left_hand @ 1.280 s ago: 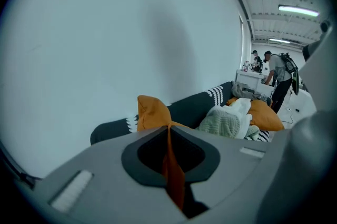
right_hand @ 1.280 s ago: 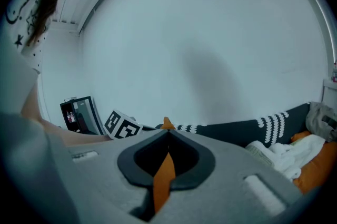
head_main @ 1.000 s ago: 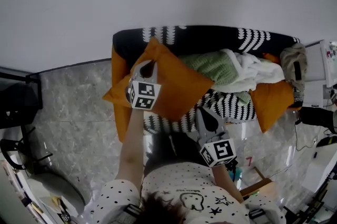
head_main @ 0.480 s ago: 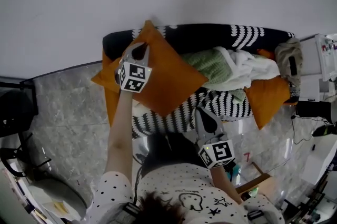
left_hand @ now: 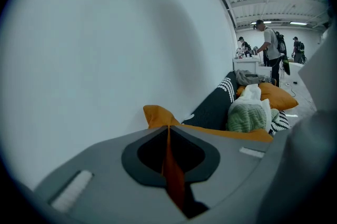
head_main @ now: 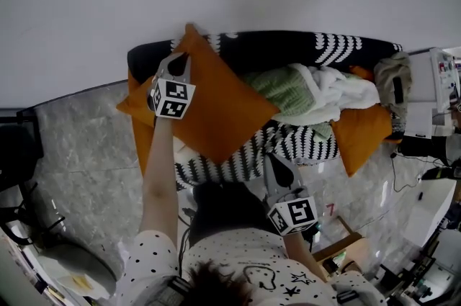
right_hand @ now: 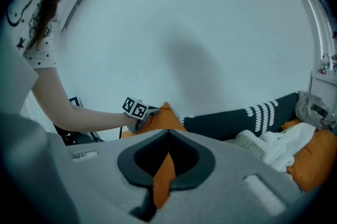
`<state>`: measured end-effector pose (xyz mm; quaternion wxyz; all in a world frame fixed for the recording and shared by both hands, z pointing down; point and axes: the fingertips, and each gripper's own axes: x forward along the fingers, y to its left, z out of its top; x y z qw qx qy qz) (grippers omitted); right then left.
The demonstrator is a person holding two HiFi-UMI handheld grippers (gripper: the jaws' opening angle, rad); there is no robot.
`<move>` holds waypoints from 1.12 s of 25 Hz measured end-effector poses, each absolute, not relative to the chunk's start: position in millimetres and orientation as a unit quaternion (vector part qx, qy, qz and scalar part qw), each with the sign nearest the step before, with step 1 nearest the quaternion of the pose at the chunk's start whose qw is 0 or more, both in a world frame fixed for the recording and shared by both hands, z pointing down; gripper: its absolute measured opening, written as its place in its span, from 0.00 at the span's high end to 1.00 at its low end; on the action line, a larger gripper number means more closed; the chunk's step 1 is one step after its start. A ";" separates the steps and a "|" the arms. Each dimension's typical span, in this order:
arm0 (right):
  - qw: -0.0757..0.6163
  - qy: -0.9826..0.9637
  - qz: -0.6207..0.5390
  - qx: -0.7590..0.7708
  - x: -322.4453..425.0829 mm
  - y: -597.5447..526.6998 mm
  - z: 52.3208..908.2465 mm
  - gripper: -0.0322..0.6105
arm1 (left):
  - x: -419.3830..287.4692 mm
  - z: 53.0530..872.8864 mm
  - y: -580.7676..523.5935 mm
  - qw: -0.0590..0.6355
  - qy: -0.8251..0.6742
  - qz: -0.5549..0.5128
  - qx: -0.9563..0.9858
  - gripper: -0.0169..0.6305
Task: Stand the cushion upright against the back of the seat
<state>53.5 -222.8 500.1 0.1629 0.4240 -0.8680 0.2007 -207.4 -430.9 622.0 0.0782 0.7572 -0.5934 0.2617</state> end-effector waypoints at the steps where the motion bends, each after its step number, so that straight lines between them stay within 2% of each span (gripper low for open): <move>1: 0.164 -0.867 0.204 0.424 52.3 -223.7 502.7 0.95 | -210.3 627.2 -432.7 0.082 -0.595 0.262 0.756 0.95; 28: 0.186 -0.860 0.214 0.425 43.6 -228.7 515.0 0.95 | -231.9 688.2 -456.4 0.126 -0.582 0.277 0.754 0.94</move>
